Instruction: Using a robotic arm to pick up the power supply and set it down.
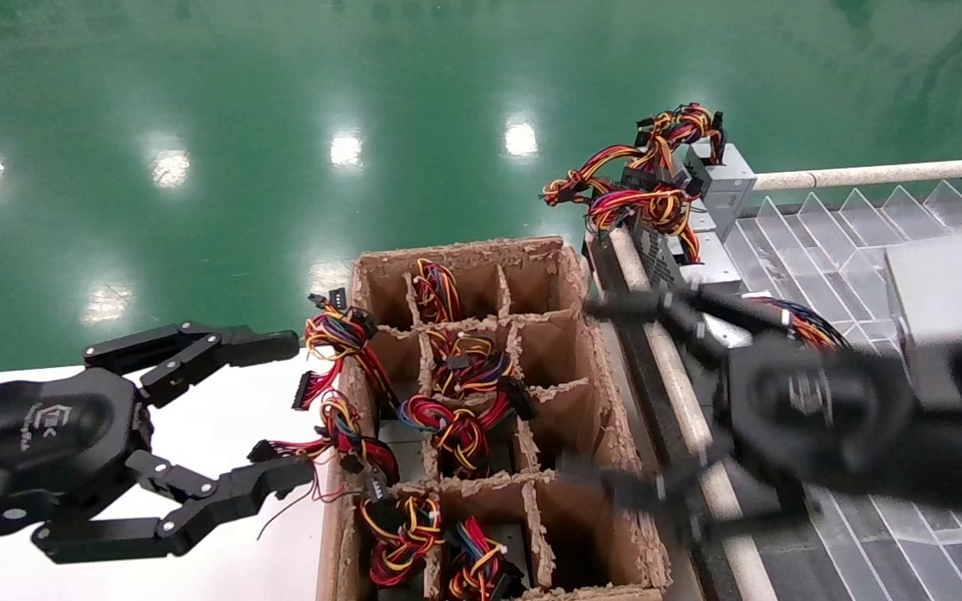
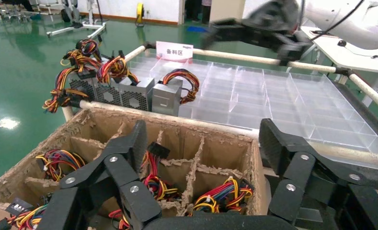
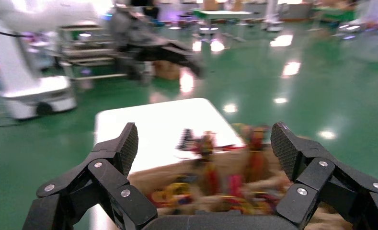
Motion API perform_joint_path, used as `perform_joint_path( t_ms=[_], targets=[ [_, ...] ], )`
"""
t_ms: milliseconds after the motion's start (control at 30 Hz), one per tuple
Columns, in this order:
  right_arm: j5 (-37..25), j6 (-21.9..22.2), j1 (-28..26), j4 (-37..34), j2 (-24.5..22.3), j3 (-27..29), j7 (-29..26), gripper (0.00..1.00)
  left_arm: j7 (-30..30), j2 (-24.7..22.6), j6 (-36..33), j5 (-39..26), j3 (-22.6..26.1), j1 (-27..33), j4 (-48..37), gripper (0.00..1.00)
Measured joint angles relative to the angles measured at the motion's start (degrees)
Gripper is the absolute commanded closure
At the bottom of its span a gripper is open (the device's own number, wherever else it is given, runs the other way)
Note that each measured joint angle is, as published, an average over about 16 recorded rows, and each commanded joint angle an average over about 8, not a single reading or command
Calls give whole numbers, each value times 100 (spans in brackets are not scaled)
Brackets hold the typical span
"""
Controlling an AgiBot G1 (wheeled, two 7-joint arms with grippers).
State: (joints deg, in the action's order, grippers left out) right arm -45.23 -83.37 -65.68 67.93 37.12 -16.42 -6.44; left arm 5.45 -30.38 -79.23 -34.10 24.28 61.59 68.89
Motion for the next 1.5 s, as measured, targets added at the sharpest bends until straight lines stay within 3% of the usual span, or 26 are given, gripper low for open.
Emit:
perform_joint_path(
  t_ms=[400, 1500],
  targets=[
    [436, -295, 523, 729, -263, 52, -504, 0, 0, 1, 1, 0, 0, -1, -1, 0],
    [326, -225, 399, 544, -205, 39, -412, 0, 0, 1, 1, 0, 0, -1, -1, 0]
  ],
)
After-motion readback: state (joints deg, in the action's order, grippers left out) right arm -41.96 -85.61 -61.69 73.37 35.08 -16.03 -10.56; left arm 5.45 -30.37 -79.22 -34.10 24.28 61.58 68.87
